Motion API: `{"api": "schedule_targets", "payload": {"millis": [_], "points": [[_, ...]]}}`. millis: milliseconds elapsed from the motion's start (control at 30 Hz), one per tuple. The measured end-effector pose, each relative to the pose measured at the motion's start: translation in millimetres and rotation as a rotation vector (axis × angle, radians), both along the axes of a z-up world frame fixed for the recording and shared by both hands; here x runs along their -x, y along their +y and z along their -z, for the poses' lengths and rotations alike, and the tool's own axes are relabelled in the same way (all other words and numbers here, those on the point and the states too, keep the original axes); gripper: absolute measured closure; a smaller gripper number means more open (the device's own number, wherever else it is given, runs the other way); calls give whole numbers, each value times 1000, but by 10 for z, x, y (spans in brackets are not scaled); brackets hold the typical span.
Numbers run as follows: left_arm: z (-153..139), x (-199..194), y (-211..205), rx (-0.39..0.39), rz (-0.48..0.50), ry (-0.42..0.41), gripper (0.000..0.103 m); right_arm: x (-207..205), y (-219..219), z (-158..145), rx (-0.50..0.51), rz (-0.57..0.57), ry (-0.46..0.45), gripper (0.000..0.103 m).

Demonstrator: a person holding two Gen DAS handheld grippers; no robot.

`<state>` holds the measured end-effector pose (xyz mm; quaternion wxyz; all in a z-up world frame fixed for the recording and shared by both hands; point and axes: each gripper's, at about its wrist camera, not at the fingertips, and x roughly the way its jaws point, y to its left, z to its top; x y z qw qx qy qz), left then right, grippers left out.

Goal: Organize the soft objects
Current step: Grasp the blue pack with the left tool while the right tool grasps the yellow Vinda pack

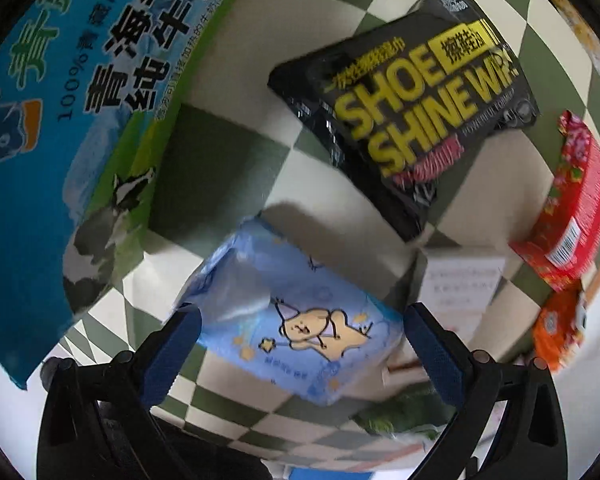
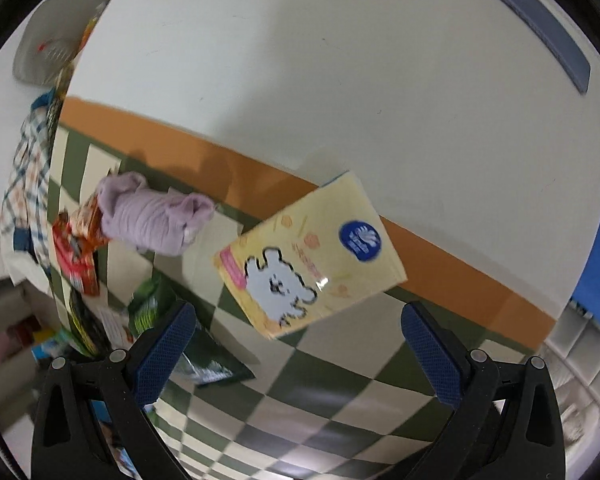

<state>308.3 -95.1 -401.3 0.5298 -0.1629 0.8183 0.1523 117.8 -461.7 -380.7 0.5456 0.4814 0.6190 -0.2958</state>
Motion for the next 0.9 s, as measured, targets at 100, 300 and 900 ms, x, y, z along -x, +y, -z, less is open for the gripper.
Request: {"api": "schedule_targets", "payload": {"millis": [100,300,900], "points": [[29,-15,-26,-15,14,10,0,-72,-50,83,-12,42,3,0],[71,178,-237,-53,243,-16,10,-177,-112,227,-25,86,36,0],[-164,871,6,62,263,-116,10,-273,242,242,-25,-270,67,32]]}}
